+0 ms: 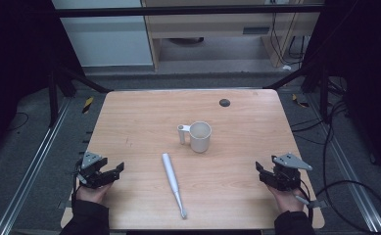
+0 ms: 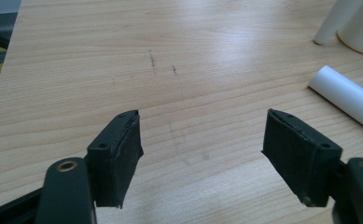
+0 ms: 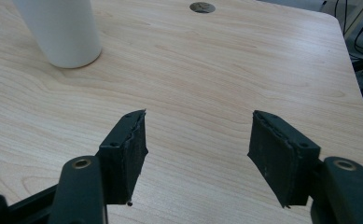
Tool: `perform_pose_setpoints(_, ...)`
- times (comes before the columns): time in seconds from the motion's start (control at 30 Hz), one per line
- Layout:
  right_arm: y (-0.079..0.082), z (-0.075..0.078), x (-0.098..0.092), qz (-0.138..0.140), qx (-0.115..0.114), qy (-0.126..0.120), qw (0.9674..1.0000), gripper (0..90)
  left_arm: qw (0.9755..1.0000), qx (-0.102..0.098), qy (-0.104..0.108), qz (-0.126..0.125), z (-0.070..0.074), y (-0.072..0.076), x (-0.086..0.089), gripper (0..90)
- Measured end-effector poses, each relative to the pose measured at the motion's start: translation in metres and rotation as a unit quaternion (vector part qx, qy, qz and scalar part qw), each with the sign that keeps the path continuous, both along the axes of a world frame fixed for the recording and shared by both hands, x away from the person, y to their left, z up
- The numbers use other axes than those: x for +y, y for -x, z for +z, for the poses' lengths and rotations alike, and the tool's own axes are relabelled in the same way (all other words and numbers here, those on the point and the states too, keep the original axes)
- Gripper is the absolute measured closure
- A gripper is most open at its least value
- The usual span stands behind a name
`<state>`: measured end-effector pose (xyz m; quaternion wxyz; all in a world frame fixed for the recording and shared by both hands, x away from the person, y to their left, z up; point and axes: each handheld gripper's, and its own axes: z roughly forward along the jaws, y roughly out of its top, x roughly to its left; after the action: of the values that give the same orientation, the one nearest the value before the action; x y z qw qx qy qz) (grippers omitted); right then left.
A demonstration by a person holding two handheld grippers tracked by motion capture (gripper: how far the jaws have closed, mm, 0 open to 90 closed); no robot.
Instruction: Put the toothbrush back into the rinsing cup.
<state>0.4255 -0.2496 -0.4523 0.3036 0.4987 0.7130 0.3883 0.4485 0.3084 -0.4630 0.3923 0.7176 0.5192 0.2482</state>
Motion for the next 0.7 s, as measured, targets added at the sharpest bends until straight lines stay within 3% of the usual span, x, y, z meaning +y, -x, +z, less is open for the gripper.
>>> perform_pose_setpoints(0.2, 0.0, 0.0, -0.003, -0.003, 0.002, -0.008, 1.0, 37.7, 0.9998, -0.014, -0.01, -0.011, 0.007, 0.004, -0.008, 32.2)
perform_pose_setpoints(0.57, -0.001, -0.001, -0.003, 0.0, 0.006, -0.006, 1.0, 40.0, 0.9979, -0.001, -0.028, -0.058, 0.01, 0.008, -0.028, 34.6)
perform_pose_setpoints(0.7, 0.0, -0.001, -0.002, 0.004, 0.007, -0.01, 0.9999, 41.2, 0.9969, 0.003, -0.028, -0.074, 0.01, 0.009, -0.035, 42.8)
